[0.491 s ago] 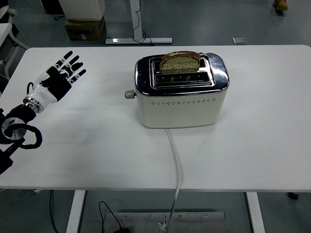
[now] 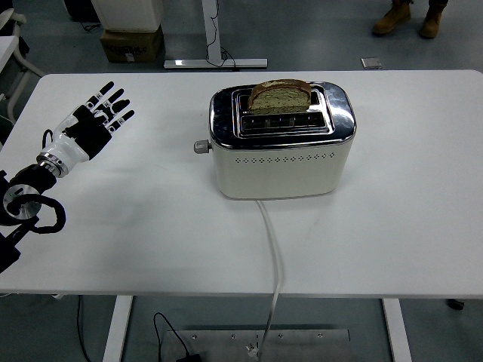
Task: Press down toaster
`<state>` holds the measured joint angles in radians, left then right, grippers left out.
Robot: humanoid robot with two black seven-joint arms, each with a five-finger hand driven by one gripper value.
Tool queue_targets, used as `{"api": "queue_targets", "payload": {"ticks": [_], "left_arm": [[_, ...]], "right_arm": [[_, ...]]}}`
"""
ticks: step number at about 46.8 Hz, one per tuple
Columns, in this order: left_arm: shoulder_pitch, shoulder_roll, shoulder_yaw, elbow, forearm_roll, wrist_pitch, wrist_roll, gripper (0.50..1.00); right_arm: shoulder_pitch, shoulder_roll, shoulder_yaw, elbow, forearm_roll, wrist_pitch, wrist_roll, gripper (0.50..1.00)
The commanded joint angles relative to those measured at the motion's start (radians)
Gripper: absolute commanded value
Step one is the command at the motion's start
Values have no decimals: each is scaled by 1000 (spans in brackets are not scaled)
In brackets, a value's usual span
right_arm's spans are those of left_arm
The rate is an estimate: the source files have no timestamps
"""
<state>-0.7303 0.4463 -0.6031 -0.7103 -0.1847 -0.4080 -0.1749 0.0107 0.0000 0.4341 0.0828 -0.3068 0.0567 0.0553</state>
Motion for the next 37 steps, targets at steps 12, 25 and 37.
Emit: {"api": "queue_targets", "payload": {"ticks": [12, 25, 37], "left_arm": [[17, 0, 0, 0, 1, 9, 0, 1000], [8, 6, 0, -8, 2, 3, 2, 1000], [-20, 63, 5, -64, 16, 6, 6, 1000]], "right_arm": [[0, 0, 0, 0, 0, 0, 0, 998], [0, 0, 0, 0, 0, 0, 0, 998], [0, 0, 0, 0, 0, 0, 0, 1000]]}}
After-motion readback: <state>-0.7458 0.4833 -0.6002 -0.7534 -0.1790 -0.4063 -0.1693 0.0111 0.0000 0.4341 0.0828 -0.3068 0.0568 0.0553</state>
